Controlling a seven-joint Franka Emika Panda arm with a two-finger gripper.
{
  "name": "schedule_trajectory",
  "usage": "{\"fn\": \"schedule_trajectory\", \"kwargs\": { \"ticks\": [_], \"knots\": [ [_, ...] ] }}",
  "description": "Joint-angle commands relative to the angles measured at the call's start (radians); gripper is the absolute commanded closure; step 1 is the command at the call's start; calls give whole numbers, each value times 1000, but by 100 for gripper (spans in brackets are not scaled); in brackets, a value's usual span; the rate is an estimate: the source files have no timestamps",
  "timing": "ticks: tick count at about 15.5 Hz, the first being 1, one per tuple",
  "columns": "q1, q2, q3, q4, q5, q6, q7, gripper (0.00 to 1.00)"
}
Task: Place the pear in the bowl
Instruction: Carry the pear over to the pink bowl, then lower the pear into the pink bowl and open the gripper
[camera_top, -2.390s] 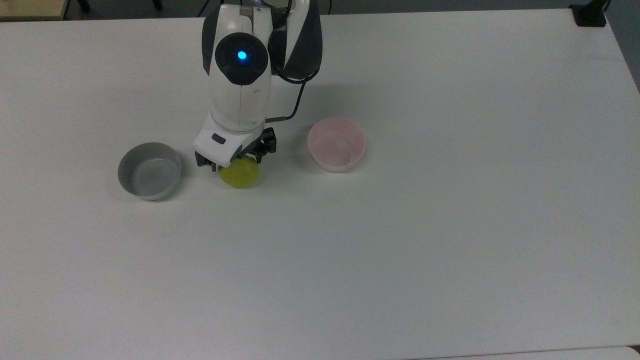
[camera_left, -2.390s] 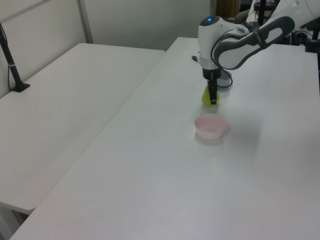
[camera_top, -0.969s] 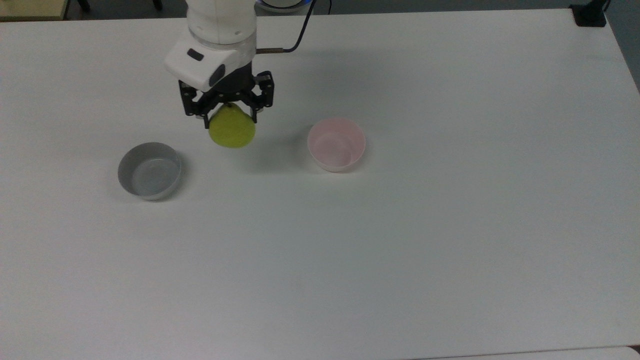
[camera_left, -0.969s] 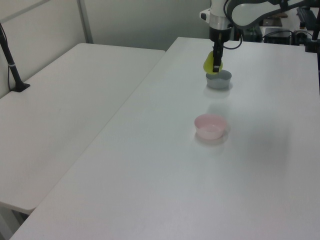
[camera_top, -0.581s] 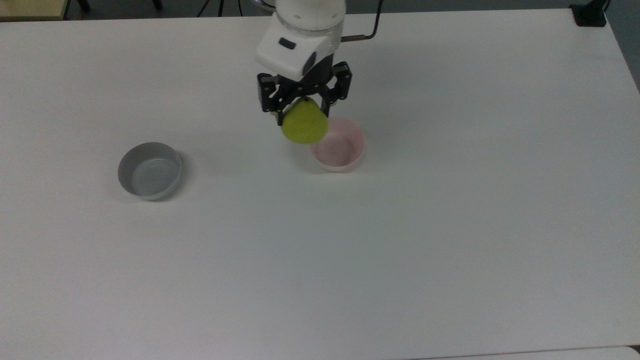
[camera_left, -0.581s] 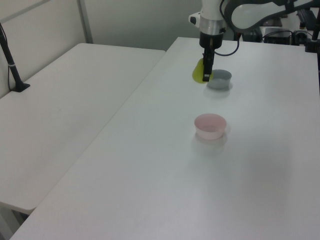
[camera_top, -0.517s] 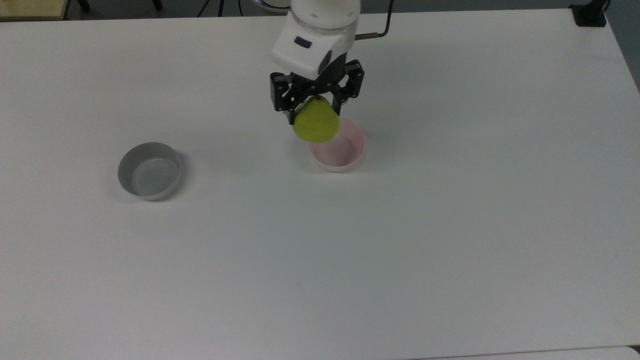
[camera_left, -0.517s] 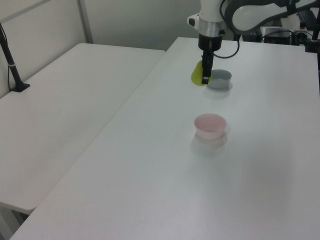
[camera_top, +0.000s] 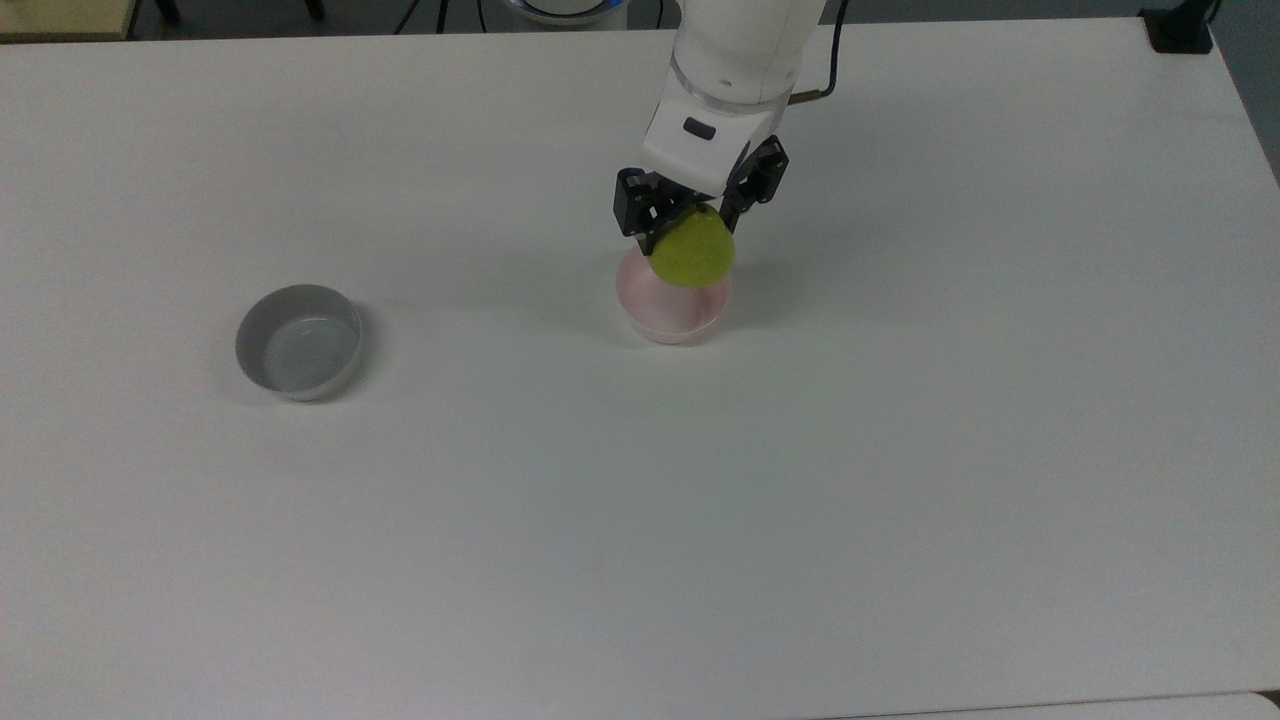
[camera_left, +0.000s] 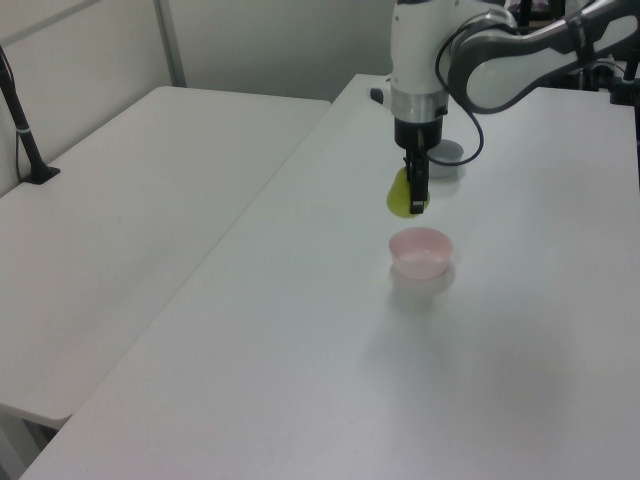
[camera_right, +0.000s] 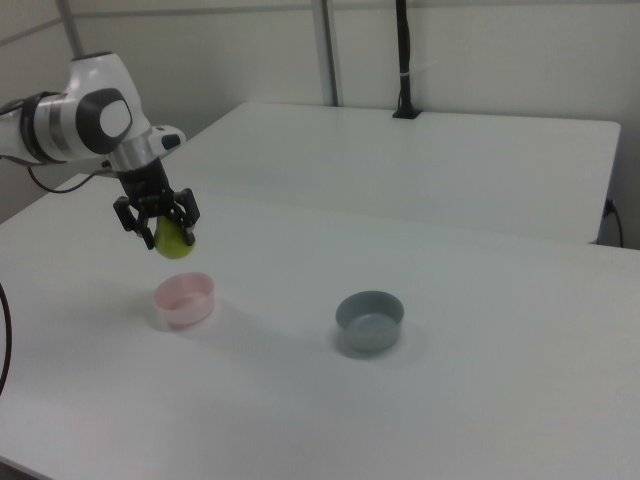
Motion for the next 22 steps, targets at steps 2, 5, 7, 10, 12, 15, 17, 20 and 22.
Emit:
{"fn": "schedule_trajectory", "kwargs": {
  "ticks": [2,5,7,10,12,15,17,20,22],
  "knots": [
    [3,50,32,-34,-53,2,18,58],
    [9,82,34,-52,-73,59,67,58],
    [9,105,34,-52,-88,77,77,58],
    [9,113,34,-52,-90,90,77,56],
    [9,113,34,-56,-90,88,78,11],
    [7,105,34,-62,-88,85,78,0],
    [-2,67,34,-59,-79,68,81,0],
    [-33,-9,35,-50,-78,22,153,0],
    [-65,-42,52,-29,-76,-16,182,0]
  ]
}}
